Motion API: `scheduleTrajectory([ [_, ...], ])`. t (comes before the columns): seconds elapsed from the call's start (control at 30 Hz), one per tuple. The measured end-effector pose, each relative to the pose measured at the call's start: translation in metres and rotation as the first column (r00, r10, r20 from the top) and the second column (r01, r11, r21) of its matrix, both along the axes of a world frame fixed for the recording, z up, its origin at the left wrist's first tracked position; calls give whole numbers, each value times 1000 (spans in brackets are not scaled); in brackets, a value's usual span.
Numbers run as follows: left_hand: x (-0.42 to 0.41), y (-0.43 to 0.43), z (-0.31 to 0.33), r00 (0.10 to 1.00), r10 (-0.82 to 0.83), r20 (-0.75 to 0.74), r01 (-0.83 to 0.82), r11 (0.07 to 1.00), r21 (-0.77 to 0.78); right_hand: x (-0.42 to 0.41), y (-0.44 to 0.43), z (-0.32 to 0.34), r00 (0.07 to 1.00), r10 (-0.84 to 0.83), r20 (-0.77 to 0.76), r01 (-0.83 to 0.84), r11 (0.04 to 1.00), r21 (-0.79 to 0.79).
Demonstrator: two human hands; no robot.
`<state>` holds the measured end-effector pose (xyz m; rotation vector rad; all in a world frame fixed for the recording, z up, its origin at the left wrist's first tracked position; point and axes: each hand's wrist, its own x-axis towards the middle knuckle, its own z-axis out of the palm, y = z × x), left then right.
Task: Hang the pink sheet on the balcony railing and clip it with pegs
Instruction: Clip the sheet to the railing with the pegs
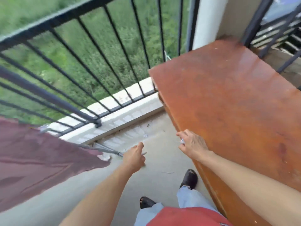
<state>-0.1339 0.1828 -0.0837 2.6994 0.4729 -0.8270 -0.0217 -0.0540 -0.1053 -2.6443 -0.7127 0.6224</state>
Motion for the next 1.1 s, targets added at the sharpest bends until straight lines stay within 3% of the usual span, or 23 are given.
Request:
scheduleTrajectory([
  [0.13, -91, 69, 23, 974, 224, 24, -225, 973, 50, -36, 102, 20, 965, 262, 19, -261, 965, -28],
  [0.3, -215, 141, 34, 873, 487, 27, -488, 871, 57, -109, 226, 34, 857, 514, -15, -514, 855, -65],
  [0.53, -379, 223, 46, 656, 750, 79, -753, 647, 119, -234, 389, 57, 557, 828, 66, -821, 561, -104],
  [0.73, -484, 270, 47, 460, 882, 103, -884, 445, 144, -325, 507, 64, 298, 946, 131, -941, 314, -129],
  [0.93, -570, 345, 48, 268, 957, 110, -954, 248, 170, -413, 636, 51, 52, 994, 97, -984, 67, -164],
  [1.1, -629, 416, 60, 101, 985, 139, -979, 74, 189, -490, 747, 59, -97, 993, 63, -982, -86, -169],
])
